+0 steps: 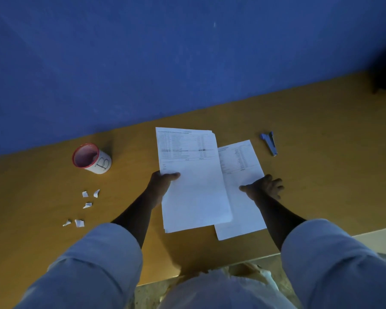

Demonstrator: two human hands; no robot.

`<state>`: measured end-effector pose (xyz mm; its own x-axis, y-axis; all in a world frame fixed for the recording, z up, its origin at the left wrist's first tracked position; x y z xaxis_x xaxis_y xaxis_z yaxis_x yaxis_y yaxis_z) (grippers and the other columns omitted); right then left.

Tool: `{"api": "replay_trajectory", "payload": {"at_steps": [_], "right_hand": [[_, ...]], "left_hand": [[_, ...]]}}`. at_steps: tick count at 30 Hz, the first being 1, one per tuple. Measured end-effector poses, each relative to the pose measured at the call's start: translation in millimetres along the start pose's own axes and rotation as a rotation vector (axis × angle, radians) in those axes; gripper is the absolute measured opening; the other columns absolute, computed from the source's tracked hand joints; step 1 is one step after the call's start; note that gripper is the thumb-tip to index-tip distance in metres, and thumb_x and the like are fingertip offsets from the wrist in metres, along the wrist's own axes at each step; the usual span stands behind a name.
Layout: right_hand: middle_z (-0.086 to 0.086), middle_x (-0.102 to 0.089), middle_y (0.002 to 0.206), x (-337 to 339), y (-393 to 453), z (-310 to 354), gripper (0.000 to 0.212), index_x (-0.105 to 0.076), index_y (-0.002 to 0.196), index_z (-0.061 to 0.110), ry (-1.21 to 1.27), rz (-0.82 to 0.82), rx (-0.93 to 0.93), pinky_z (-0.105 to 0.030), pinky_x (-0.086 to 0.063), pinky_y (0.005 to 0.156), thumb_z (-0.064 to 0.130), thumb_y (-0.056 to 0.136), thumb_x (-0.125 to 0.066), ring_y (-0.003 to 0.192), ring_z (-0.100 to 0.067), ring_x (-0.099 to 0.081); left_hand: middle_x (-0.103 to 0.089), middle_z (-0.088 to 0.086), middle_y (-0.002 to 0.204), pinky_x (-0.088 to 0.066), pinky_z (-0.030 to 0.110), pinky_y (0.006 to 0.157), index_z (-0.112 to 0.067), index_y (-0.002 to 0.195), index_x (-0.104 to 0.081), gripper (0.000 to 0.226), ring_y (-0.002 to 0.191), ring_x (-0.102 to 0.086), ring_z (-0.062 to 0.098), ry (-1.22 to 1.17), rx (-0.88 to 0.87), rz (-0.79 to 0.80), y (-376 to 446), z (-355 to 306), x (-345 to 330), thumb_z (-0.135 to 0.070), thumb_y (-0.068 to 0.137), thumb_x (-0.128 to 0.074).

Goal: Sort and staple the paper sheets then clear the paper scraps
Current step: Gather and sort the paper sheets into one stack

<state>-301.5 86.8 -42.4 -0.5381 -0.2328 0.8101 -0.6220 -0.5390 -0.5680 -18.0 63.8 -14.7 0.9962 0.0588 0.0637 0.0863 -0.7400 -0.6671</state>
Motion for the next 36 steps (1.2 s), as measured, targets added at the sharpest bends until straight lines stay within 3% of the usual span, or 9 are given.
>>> {"api": "replay_trajectory", "payload": {"at_steps": [5,13,15,18,23,26,28,31,36], "right_hand": [[-0.022,0.000,0.158,-2,8,2,0.117,-0.012,0.148,0.007,-0.075,0.051,0.021,-0.055,-0.025,0.113,0.058,0.067,-0.079,0.146,-0.043,-0.008],[-0.018,-0.003,0.157,-6,8,4,0.106,-0.018,0.146,0.010,-0.069,0.046,0.008,-0.057,-0.034,0.107,0.042,0.069,-0.084,0.144,-0.042,-0.013],[-0.018,-0.009,0.157,-6,8,6,0.105,-0.019,0.145,0.010,-0.026,0.042,-0.003,-0.058,-0.037,0.105,0.035,0.068,-0.086,0.143,-0.042,-0.016],[-0.016,-0.034,0.147,-7,8,7,0.096,-0.027,0.141,0.008,-0.027,0.009,0.002,-0.055,-0.039,0.102,0.032,0.069,-0.086,0.134,-0.037,-0.034],[-0.013,-0.058,0.127,1,7,10,0.045,-0.050,0.126,0.009,0.075,-0.076,0.076,-0.046,-0.041,0.100,0.019,0.085,-0.067,0.116,-0.032,-0.055],[-0.014,-0.065,0.114,12,3,14,0.028,-0.060,0.114,0.007,0.170,-0.122,0.218,-0.036,-0.050,0.083,0.011,0.087,-0.057,0.103,-0.033,-0.062],[-0.012,-0.069,0.106,19,0,19,0.024,-0.064,0.107,0.008,0.189,-0.173,0.308,-0.032,-0.051,0.074,0.009,0.086,-0.054,0.091,-0.031,-0.064],[-0.011,-0.070,0.097,29,-5,30,0.024,-0.066,0.104,0.009,0.193,-0.293,0.422,-0.027,-0.041,0.064,0.005,0.087,-0.049,0.078,-0.028,-0.061],[-0.013,-0.070,0.100,45,-11,52,0.028,-0.066,0.110,0.009,0.393,-0.508,0.518,-0.032,-0.047,0.069,0.006,0.090,-0.045,0.086,-0.036,-0.066]], "left_hand": [[-0.072,0.007,0.115,-0.055,0.043,0.090,-0.010,0.123,-0.066,0.038,0.103,-0.068,0.029,0.020,0.006,-0.013,1,0,-3,-0.008,0.086,-0.070],[-0.071,0.007,0.117,-0.053,0.047,0.095,-0.011,0.123,-0.067,0.037,0.105,-0.068,0.030,0.033,0.026,-0.028,2,0,-5,-0.008,0.086,-0.070],[-0.071,0.007,0.117,-0.054,0.044,0.092,-0.011,0.123,-0.066,0.037,0.105,-0.067,0.030,0.036,0.027,-0.031,1,0,-6,-0.008,0.086,-0.069],[-0.071,0.006,0.116,-0.053,0.040,0.088,-0.011,0.124,-0.066,0.037,0.104,-0.067,0.027,0.033,0.025,-0.032,0,-1,-7,-0.007,0.087,-0.068],[-0.070,0.005,0.115,-0.054,0.036,0.080,-0.012,0.123,-0.065,0.035,0.103,-0.067,0.027,0.044,0.017,-0.045,-3,-2,-2,-0.008,0.088,-0.067],[-0.070,0.006,0.115,-0.055,0.035,0.078,-0.010,0.121,-0.065,0.033,0.101,-0.067,0.026,0.060,0.008,-0.067,-2,0,2,-0.007,0.089,-0.067],[-0.070,0.007,0.118,-0.055,0.042,0.089,-0.009,0.123,-0.065,0.034,0.104,-0.067,0.028,0.070,0.008,-0.080,-1,2,5,-0.007,0.089,-0.067],[-0.069,0.008,0.119,-0.053,0.047,0.096,-0.010,0.124,-0.064,0.034,0.106,-0.066,0.030,0.083,0.011,-0.093,-2,2,8,-0.008,0.090,-0.064],[-0.068,0.009,0.118,-0.053,0.046,0.095,-0.007,0.125,-0.062,0.035,0.106,-0.065,0.031,0.084,-0.017,-0.175,-3,-2,17,-0.007,0.091,-0.062]]}}
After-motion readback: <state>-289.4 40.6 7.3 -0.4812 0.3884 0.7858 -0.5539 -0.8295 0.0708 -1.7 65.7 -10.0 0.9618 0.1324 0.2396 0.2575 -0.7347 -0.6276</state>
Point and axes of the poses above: each hand's wrist, its own y-axis towards the middle knuckle, its own x-axis out of the back of the hand, z = x × y, the point moved 1 cm from there along y, towards the middle knuckle
